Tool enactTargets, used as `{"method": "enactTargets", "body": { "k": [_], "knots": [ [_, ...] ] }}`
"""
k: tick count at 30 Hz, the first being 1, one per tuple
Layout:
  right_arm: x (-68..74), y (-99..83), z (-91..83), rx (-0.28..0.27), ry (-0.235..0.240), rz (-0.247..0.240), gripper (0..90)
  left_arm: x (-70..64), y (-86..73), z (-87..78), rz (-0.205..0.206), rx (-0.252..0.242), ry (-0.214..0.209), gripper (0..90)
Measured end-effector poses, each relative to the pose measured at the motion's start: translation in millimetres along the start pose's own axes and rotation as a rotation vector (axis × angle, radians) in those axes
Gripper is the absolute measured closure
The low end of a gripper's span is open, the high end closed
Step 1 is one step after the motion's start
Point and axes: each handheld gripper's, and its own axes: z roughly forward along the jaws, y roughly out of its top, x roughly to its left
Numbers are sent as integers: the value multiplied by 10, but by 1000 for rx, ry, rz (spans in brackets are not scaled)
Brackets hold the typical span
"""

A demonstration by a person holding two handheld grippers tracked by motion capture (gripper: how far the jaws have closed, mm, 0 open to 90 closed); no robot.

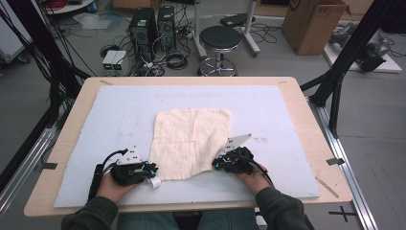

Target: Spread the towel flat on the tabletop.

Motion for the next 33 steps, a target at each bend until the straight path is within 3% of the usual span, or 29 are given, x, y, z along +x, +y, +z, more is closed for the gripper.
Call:
{"method": "enactTargets", "body": {
  "k": [8,16,23,33],
  "knots": [
    [-15,-36,-133,0,18,18,879,4,4,-14,-5,4,1,866],
    [96,-186,-480,-30,-14,23,879,-6,15,-33,-12,-9,-6,885],
    [199,-322,-673,-42,-30,29,878,-39,23,-83,-10,-26,-15,886],
    [279,-406,-704,-9,-7,34,876,-138,-13,-162,-7,-27,-46,888]
  ]
}}
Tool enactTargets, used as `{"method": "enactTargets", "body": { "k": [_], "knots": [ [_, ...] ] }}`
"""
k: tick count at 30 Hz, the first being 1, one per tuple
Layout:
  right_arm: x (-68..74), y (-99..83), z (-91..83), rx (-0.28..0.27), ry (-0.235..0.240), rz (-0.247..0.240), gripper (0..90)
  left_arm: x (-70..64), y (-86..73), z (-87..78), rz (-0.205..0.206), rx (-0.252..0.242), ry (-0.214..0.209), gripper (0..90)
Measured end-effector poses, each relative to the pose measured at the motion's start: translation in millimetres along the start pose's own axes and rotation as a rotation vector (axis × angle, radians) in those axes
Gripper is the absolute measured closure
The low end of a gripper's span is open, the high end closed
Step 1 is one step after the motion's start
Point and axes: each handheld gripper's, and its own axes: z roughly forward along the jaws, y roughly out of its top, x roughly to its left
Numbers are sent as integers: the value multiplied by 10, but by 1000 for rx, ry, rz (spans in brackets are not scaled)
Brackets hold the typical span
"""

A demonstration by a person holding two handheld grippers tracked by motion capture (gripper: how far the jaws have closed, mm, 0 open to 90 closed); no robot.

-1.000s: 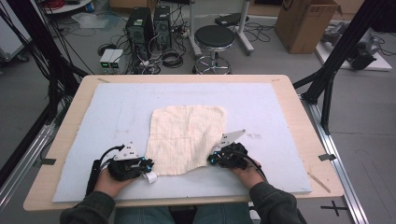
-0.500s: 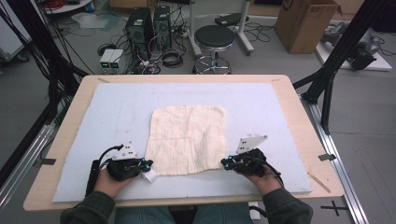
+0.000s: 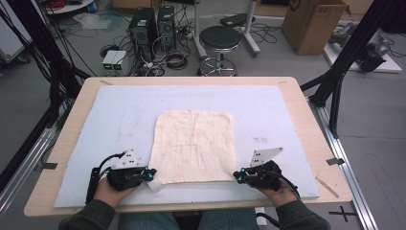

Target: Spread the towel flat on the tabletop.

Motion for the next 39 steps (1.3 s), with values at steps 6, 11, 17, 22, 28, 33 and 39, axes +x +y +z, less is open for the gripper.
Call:
{"method": "enactTargets", "body": {
  "k": [6,11,17,22,28,33,39],
  "knots": [
    [10,-26,13,7,24,9,835,-65,-39,-74,-2,-12,-25,873],
    [-5,-4,-38,-24,18,34,716,-17,5,-123,-42,-66,-22,682],
    [-155,100,-92,-64,-20,56,639,136,96,-135,-83,-114,14,544],
    [-377,273,-74,-104,-63,79,601,284,199,-111,-109,-137,73,513],
    [-642,396,-1,-141,-118,125,575,466,282,-62,-162,-170,117,514],
    [-799,425,53,-141,-178,134,553,591,345,-3,-210,-204,146,524],
    [-965,490,75,-135,-210,148,534,754,476,65,-234,-211,173,528]
  ]
}}
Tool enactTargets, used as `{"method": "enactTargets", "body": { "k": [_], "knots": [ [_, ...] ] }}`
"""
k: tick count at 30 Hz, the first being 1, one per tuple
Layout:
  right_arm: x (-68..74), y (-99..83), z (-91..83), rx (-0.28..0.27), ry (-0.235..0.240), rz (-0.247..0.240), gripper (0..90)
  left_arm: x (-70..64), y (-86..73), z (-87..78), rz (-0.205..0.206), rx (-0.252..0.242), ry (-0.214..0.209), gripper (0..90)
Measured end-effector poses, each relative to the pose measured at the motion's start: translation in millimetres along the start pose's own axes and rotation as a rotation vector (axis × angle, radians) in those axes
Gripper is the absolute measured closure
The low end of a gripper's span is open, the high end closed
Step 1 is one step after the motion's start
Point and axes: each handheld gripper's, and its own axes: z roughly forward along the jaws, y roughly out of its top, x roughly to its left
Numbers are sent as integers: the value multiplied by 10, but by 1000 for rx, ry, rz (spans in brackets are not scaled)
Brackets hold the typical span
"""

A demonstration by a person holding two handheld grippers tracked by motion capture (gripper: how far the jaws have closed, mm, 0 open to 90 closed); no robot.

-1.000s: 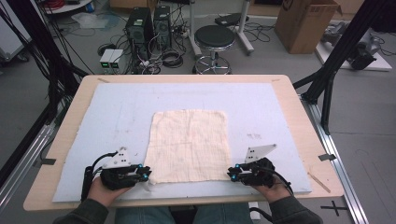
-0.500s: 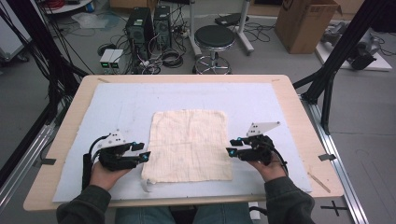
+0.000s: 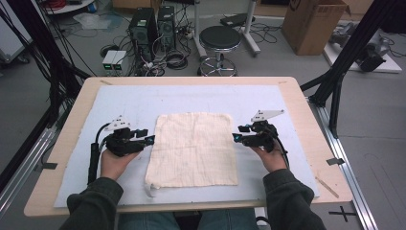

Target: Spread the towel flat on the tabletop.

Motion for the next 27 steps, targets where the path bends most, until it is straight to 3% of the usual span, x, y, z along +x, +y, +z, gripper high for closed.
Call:
{"method": "enactTargets", "body": {
  "k": [8,15,18,20,27],
  "knots": [
    [-143,255,39,-18,-22,8,500,123,206,124,-29,-10,23,535],
    [-241,436,61,-28,-38,11,478,158,362,227,-14,4,46,543],
    [-286,504,75,-41,-50,15,478,185,423,261,-26,-5,44,543],
    [-316,524,102,-38,-60,28,478,209,431,289,-38,-24,57,544],
    [-432,483,288,-17,-83,79,479,346,347,455,-94,10,103,550]
  ]
}}
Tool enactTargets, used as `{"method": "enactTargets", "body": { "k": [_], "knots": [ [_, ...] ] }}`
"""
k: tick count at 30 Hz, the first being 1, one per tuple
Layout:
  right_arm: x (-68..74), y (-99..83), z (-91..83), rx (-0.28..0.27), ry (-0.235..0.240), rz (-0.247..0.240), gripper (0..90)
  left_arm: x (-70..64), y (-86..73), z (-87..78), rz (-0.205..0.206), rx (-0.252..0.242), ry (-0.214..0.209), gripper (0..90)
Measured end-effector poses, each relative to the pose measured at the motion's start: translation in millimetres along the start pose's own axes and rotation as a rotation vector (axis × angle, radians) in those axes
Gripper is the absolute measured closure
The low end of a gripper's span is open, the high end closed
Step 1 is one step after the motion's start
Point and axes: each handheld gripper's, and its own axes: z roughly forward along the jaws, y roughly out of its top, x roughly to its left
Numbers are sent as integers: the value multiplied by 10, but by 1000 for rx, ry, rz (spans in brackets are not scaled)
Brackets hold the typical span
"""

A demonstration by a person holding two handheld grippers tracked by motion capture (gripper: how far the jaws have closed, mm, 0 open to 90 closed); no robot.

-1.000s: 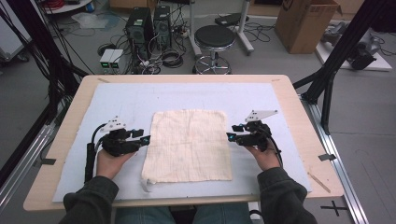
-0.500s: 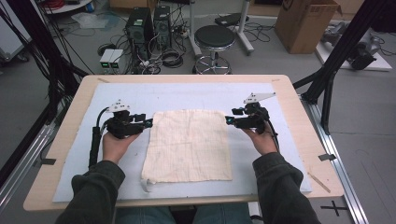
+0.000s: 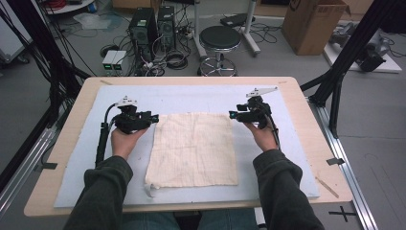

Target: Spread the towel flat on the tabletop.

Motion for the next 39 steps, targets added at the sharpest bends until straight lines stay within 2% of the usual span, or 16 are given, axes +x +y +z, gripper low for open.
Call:
{"method": "enactTargets", "body": {
  "k": [6,10,13,15,17,19,22,25,27,30,32,35,36,39],
  "knots": [
    [-63,-47,143,22,-17,22,485,54,-61,178,-54,-12,78,562],
    [-111,-87,239,41,-25,34,493,86,-107,273,-54,2,126,558],
    [-143,-117,311,46,-28,51,513,129,-116,322,-83,0,139,574],
    [-154,-131,357,53,-35,57,534,129,-100,365,-80,15,151,601],
    [-158,-141,402,55,-34,58,561,126,-92,418,-73,16,154,605],
    [-161,-150,441,68,-50,54,576,126,-106,454,-84,6,155,611],
    [-196,-159,482,88,-49,79,587,146,-151,521,-93,34,150,613],
    [-211,-181,522,106,-56,85,596,140,-177,561,-79,63,149,613],
    [-217,-204,562,116,-51,94,610,118,-172,558,-81,63,147,624],
    [-205,-229,634,130,-46,87,658,54,-174,581,-59,66,149,681],
    [-190,-239,670,135,-60,78,695,33,-179,603,-41,86,160,736],
    [-185,-235,668,140,-48,87,801,45,-178,599,-63,94,156,848],
    [-184,-233,666,142,-40,88,833,48,-180,602,-67,95,156,858],
    [-184,-221,646,131,-21,85,856,36,-168,586,-64,88,153,867]
  ]
}}
